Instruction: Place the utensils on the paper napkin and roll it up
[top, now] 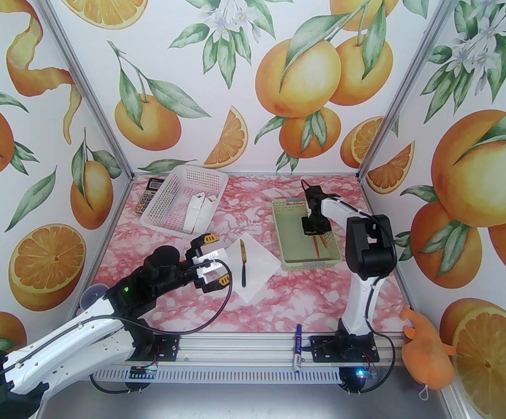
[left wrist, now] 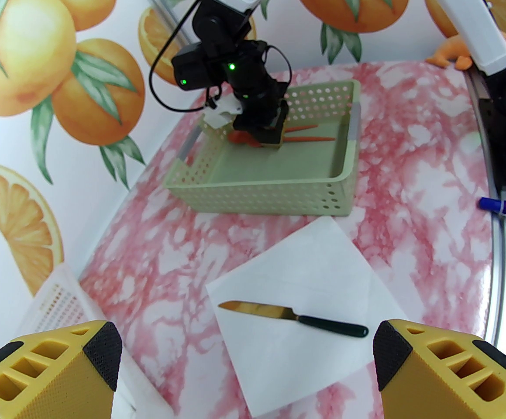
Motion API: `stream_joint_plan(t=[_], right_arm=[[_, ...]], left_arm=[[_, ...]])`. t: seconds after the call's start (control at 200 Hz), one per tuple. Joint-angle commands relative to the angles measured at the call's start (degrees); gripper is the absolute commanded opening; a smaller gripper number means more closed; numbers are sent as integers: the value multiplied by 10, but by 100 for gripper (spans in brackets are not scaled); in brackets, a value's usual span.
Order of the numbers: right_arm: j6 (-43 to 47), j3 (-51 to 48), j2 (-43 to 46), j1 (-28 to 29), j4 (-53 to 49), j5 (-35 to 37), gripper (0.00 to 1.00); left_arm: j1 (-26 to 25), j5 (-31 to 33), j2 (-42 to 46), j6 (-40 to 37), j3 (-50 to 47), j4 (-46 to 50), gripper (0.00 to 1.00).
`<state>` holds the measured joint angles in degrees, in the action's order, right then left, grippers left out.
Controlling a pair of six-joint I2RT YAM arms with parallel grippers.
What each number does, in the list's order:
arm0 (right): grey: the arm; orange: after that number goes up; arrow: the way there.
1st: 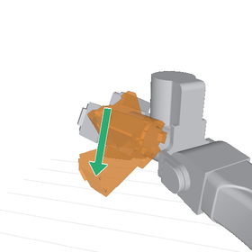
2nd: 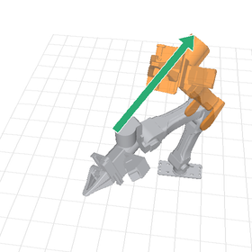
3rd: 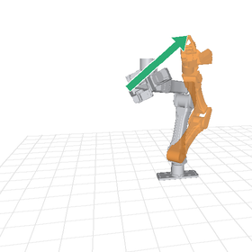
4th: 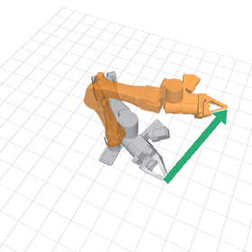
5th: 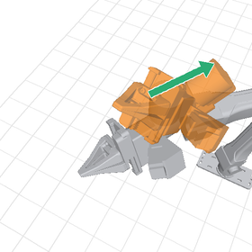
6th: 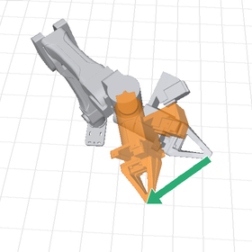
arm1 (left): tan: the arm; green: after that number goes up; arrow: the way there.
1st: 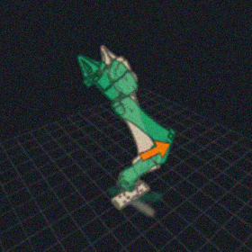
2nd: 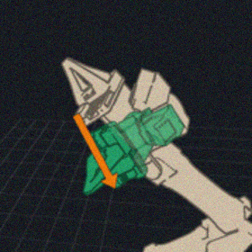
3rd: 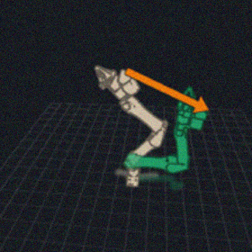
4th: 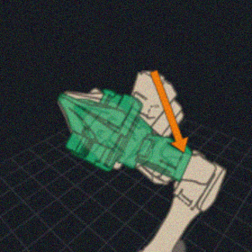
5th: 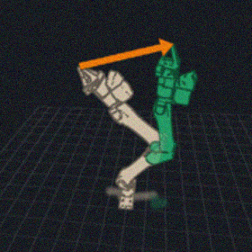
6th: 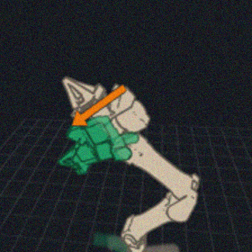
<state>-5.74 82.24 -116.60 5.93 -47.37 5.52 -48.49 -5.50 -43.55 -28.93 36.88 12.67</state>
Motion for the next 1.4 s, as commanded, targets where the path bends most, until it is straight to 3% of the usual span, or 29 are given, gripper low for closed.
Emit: stream_joint_plan(t=[0.0,0.916,1.176,1.396], right_arm=[[-13,-8,27,5,-6,-35,5],[-84,-88,277,21,31,-81,6],[-117,-97,341,52,29,-103,5],[-158,-104,375,112,34,-114,6]], left_arm=[[0,-1,2,-9,-3,8,100],[1,32,12,-7,-34,-54,100],[1,18,13,-34,-50,-71,100],[1,2,8,-32,-54,-77,100]])
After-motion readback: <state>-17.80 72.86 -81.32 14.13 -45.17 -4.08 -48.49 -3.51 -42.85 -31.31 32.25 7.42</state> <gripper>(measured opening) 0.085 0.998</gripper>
